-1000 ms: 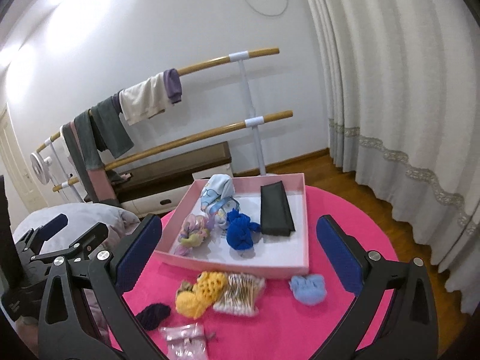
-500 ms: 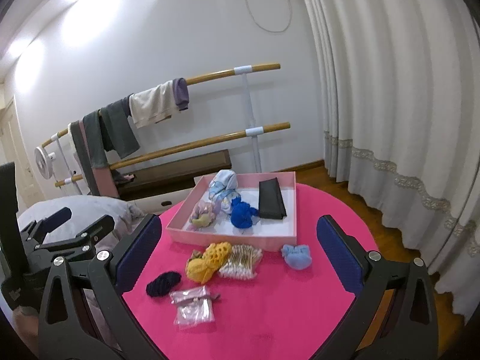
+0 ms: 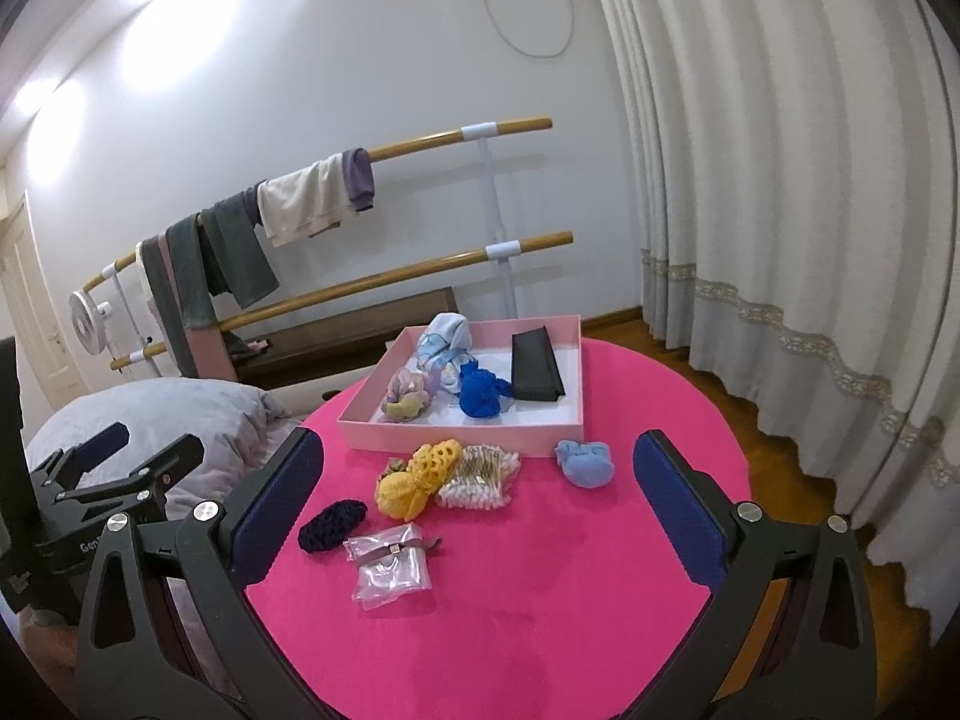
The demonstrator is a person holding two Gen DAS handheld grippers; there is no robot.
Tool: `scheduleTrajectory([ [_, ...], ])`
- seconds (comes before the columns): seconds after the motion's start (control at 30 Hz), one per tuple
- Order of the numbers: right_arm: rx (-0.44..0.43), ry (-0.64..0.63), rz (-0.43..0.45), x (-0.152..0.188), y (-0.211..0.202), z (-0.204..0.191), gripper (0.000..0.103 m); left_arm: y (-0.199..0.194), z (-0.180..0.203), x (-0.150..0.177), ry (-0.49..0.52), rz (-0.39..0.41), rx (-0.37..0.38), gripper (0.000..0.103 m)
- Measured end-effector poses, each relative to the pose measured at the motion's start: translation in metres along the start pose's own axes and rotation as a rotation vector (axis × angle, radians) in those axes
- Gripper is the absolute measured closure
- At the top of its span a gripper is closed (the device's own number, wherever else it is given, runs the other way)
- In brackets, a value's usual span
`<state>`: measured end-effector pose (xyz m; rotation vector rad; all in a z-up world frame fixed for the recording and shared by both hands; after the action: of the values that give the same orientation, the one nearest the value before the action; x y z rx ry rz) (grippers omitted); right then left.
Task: Organize soft objects
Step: 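Lift both tools out of the box back over the table, then grasp the navy knitted scrunchie with the left tool while the right tool grasps the clear bag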
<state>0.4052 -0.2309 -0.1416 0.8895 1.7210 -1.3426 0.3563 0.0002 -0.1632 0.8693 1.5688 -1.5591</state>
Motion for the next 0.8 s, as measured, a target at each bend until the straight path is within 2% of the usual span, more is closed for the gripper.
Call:
scheduleTrajectory([
  [0.37,-0.003,-0.005,-0.019,0.009,0.001,-0.003,0.000,0.000,0.000,0.011,0.016,-0.017,0.004,0.000],
  [0.8,-0.011,-0.008,-0.146,0.040,0.044,-0.005,0.000,0.049,-0.015,0.036,0.021,-0.144,0.000,0.000],
])
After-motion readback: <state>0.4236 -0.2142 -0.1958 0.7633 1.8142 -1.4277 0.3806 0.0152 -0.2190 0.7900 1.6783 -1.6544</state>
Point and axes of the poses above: each gripper's, at about its wrist camera, not at the fingertips, and y roughly the way its jaws point, z to its right, x to its underside, the point moved 10 cm from there along y, roughly the way its jaws point, and after that the axes turned 1 degree about -y, right-handed, at the moved point
